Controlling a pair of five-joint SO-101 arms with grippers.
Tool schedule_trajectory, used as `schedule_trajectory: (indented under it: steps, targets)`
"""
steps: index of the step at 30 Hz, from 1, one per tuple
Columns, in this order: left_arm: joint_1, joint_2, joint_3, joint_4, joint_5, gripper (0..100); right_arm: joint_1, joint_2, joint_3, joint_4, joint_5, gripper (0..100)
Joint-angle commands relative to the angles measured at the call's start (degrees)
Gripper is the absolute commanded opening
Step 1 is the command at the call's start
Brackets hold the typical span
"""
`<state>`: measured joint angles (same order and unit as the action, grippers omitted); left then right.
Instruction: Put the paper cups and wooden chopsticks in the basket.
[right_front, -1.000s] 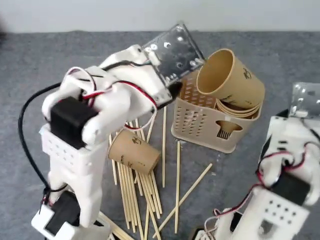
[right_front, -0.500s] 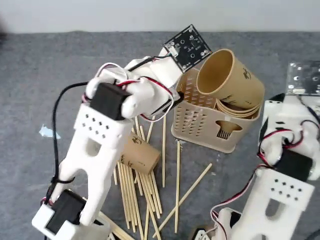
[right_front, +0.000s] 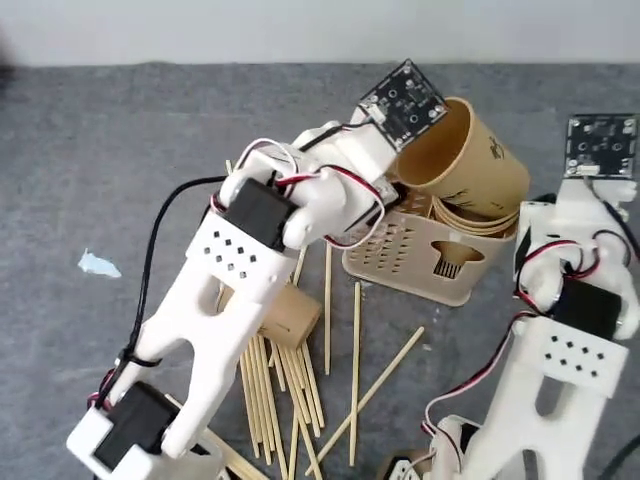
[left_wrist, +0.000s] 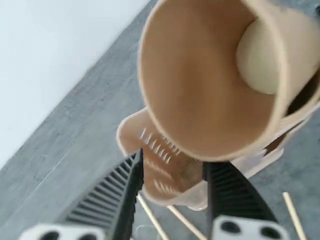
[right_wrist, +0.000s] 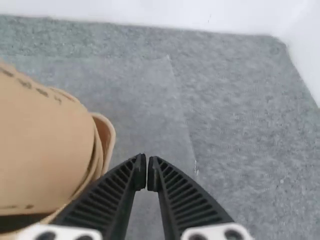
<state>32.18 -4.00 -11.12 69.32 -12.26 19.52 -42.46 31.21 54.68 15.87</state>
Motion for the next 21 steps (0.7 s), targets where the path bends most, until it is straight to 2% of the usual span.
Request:
schedule_trajectory:
  steps: [1,17,21]
  targets:
    - [1.6,-2.0,-3.5,-1.2,1.7,19,-0.7,0.0,-3.5,1.4,-0.1,3.5]
    - [1.9,-2.0,-15.5,3.3,2.5,19,-0.9,-0.4,-1.8,1.5,0.0,3.5]
    - [4.0,-1.9,-15.7,3.6,2.2,19,-0.5,-0.4,-2.0,1.6,0.0,3.5]
